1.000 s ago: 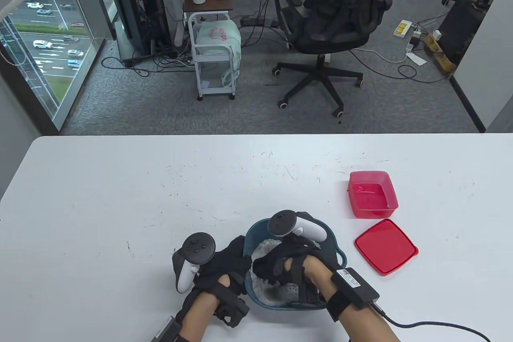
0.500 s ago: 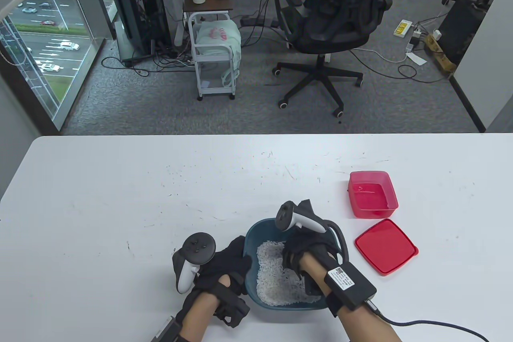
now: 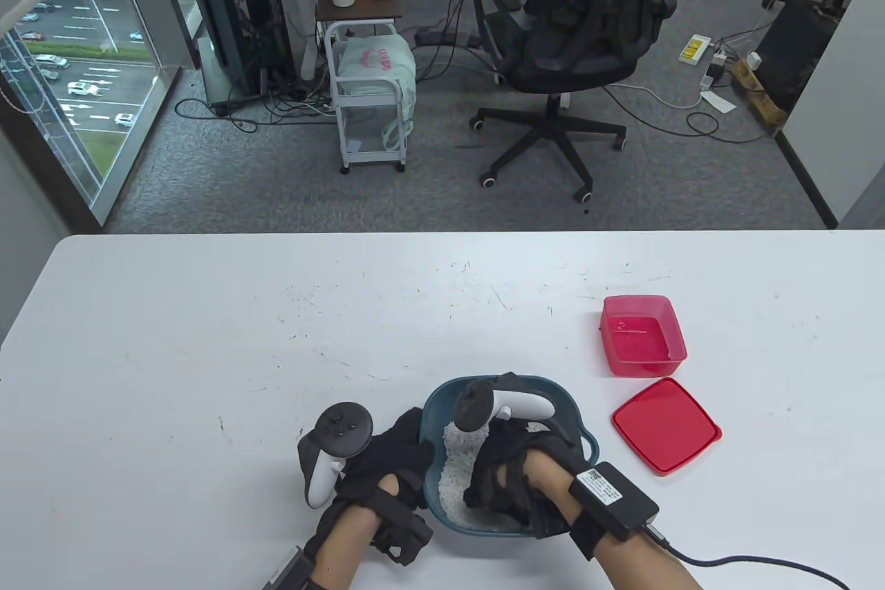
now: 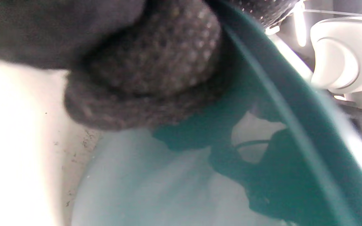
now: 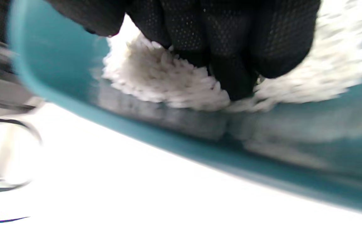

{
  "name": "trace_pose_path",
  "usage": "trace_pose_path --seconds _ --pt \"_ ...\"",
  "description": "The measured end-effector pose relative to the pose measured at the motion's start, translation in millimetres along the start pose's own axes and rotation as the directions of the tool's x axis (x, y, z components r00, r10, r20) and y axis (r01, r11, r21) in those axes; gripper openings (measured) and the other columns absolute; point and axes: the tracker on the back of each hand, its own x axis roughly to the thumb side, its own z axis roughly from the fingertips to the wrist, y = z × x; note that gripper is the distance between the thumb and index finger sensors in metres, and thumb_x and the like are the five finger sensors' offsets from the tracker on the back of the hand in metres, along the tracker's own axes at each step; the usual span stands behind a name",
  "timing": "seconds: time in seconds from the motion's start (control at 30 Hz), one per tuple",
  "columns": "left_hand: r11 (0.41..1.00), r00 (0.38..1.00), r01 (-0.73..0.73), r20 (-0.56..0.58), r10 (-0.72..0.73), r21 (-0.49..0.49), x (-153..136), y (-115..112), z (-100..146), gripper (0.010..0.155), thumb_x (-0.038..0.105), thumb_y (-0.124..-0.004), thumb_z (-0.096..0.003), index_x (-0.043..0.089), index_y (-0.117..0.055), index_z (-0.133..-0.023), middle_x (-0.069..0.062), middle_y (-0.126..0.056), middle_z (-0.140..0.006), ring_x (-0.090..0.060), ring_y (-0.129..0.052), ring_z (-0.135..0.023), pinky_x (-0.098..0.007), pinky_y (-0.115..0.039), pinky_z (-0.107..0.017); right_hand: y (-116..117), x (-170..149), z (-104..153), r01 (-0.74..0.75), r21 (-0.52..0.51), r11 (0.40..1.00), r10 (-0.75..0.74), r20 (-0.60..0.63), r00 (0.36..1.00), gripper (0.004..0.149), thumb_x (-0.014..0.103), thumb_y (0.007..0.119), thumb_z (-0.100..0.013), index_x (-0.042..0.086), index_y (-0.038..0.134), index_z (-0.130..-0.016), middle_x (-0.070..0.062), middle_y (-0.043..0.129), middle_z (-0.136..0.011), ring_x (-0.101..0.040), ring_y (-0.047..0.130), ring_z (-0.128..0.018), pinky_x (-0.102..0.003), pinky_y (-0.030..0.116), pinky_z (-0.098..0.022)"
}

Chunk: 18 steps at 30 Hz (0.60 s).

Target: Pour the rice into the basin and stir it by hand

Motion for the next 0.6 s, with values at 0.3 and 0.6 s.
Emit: trace_pose_path --seconds 0.3,0.6 --pt "1.000 1.000 0.013 0.016 -0.012 -0.017 1.0 0.1 -0.7 0.068 0.026 -0.082 -0.0482 -0.002 -0.057 -0.106 -0.033 -0.079 -0.094 -0.016 -0.111 -0.008 -0.029 -0.099 -0.002 -31.6 -3.4 -6.6 0.149 -0.213 0.966 -0.142 0.047 0.989 0.068 0.035 0.073 -0.038 0.006 0.050 -0.095 -0.021 0.056 -0.099 -0.045 0.060 -0.089 -0.065 0.058 -0.058" --pt "1.000 1.000 0.012 0.008 -0.012 -0.010 0.7 -0.3 -0.7 0.068 0.026 -0.082 -0.0480 -0.002 -0.058 -0.105 -0.033 -0.080 -0.093 -0.016 -0.111 -0.007 -0.028 -0.099 -0.001 -40.0 -14.8 13.7 -0.310 -0.385 0.869 0.112 -0.457 0.882 0.064 0.036 0.074 -0.039 -0.004 0.072 -0.088 -0.030 0.086 -0.082 -0.050 0.091 -0.067 -0.063 0.076 -0.044"
